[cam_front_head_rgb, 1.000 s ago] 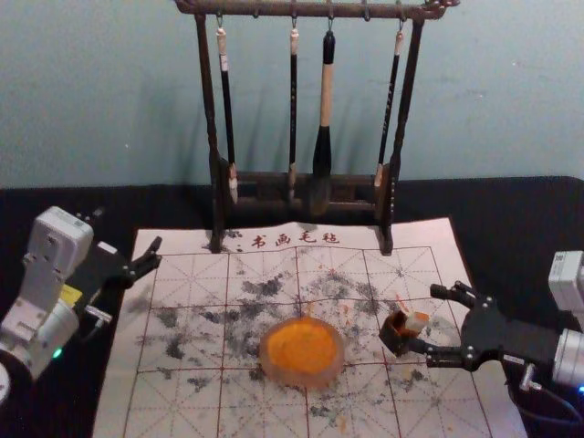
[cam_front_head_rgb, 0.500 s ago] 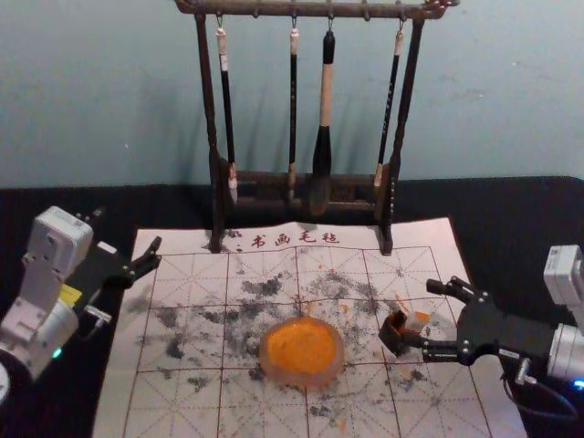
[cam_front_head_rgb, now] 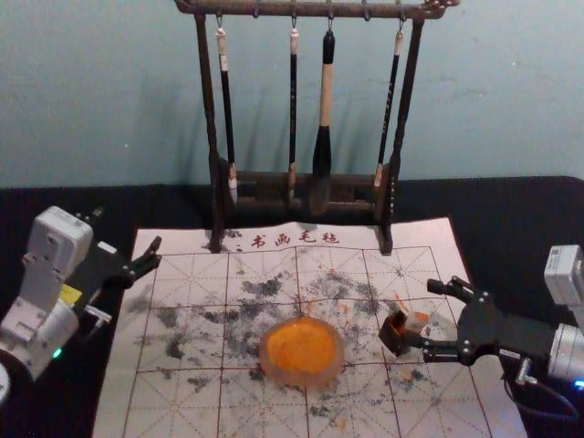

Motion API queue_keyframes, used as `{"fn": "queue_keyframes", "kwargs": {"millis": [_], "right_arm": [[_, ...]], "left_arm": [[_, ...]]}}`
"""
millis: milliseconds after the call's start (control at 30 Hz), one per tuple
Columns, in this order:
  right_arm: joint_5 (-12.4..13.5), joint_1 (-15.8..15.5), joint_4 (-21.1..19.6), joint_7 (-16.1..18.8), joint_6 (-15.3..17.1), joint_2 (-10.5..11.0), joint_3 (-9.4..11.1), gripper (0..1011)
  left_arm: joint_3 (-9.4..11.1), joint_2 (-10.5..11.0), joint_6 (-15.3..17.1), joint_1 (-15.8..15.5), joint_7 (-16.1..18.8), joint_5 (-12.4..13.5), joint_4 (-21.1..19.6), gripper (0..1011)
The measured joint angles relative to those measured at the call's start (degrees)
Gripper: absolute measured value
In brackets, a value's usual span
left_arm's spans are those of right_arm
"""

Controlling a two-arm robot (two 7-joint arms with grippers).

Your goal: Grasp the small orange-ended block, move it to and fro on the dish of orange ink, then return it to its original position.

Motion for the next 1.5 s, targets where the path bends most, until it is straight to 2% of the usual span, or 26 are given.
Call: {"fn": "queue_keyframes", "kwargs": {"millis": [200, 367, 400, 600, 633, 700, 733, 833, 867, 933, 967, 1000, 1100, 1167, 1500], "right_arm": [[0.00, -0.02, -0.03, 0.02, -0.02, 0.03, 0.01, 978], [0.00, -0.05, -0.06, 0.04, -0.05, 0.05, 0.01, 846], [0.00, -0.06, -0.07, 0.05, -0.05, 0.06, 0.01, 846], [0.00, -0.07, -0.08, 0.07, -0.08, 0.06, 0.01, 660], [0.00, -0.07, -0.08, 0.08, -0.08, 0.06, 0.01, 602], [0.00, -0.07, -0.08, 0.09, -0.09, 0.06, 0.01, 563], [0.00, -0.07, -0.08, 0.09, -0.09, 0.06, 0.01, 503], [0.00, -0.07, -0.08, 0.09, -0.09, 0.06, 0.01, 447], [0.00, -0.07, -0.08, 0.10, -0.09, 0.06, 0.01, 375], [0.00, -0.07, -0.08, 0.10, -0.09, 0.06, 0.01, 338], [0.00, -0.07, -0.08, 0.10, -0.09, 0.06, 0.01, 273], [0.00, -0.07, -0.08, 0.10, -0.09, 0.06, 0.01, 273], [0.00, -0.07, -0.08, 0.10, -0.09, 0.06, 0.01, 168], [0.00, -0.07, -0.08, 0.10, -0.09, 0.06, 0.01, 134], [0.00, -0.07, -0.08, 0.09, -0.09, 0.06, 0.01, 121]], "left_arm": [[0.00, 0.00, 0.00, 0.00, 0.00, 0.00, 0.00, 1001], [0.00, 0.00, 0.00, 0.00, 0.00, 0.00, 0.00, 1001], [0.00, 0.00, 0.00, 0.00, 0.00, 0.00, 0.00, 1001], [0.00, 0.00, 0.00, 0.00, 0.00, 0.00, 0.00, 1001], [0.00, 0.00, 0.00, 0.00, 0.00, 0.00, 0.00, 1001], [0.00, 0.00, 0.00, 0.00, 0.00, 0.00, 0.00, 1001], [0.00, 0.00, 0.00, 0.00, 0.00, 0.00, 0.00, 1001], [0.00, 0.00, 0.00, 0.00, 0.00, 0.00, 0.00, 1001], [0.00, 0.00, 0.00, 0.00, 0.00, 0.00, 0.00, 1001], [0.00, 0.00, 0.00, 0.00, 0.00, 0.00, 0.00, 1001], [0.00, 0.00, 0.00, 0.00, 0.00, 0.00, 0.00, 1001], [0.00, 0.00, 0.00, 0.00, 0.00, 0.00, 0.00, 1001], [0.00, 0.00, 0.00, 0.00, 0.00, 0.00, 0.00, 1001], [0.00, 0.00, 0.00, 0.00, 0.00, 0.00, 0.00, 1001], [0.00, 0.00, 0.00, 0.00, 0.00, 0.00, 0.00, 1001]]}}
